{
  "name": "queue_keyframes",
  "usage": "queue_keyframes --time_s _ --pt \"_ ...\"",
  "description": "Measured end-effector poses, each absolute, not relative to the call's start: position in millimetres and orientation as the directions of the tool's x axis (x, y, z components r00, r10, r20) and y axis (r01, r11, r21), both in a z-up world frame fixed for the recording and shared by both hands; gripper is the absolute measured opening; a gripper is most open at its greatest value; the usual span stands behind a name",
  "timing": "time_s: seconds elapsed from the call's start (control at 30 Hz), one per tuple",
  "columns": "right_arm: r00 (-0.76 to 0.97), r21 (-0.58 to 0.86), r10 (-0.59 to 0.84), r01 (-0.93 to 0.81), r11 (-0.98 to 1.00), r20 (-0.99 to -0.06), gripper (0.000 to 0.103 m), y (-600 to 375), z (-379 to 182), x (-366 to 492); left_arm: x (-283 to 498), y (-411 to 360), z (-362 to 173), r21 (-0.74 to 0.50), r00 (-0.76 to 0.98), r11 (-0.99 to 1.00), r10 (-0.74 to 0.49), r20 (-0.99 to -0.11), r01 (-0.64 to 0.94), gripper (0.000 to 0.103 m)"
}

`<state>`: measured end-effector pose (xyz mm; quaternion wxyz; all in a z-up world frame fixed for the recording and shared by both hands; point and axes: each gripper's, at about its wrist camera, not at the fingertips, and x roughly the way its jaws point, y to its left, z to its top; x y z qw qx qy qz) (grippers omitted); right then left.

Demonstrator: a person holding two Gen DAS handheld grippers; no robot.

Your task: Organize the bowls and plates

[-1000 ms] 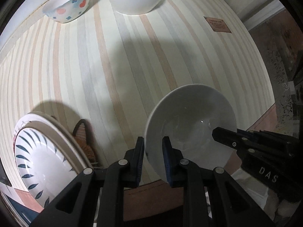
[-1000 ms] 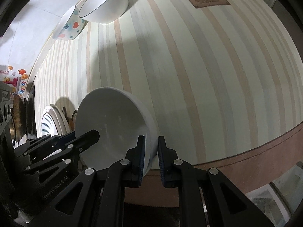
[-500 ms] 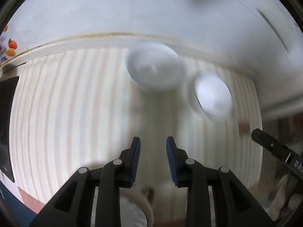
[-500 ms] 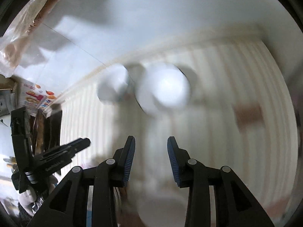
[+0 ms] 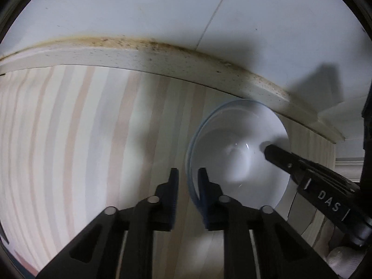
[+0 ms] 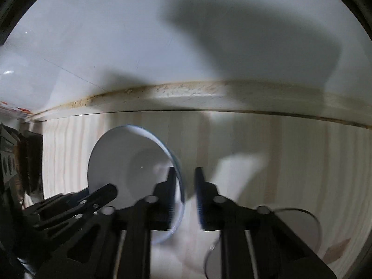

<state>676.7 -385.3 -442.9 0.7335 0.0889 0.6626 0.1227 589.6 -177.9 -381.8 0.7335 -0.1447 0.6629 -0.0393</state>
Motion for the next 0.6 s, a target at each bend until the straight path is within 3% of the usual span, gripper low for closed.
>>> queue_keyframes --time_s 0.27,0.6 --pt "0.118 0.268 0.276 -0.076 0.96 -0.954 0.009 -377 -430 671 574 -185 -360 -0.222 0.15 0.971 -0.207 -0.967 -0.091 0.012" --pt "0.199 0.296 0.298 -0.041 0.954 -0.933 0.009 -400 -357 596 509 -203 -289 -0.209 0.217 0.978 -0.21 -0.953 0.028 0.012"
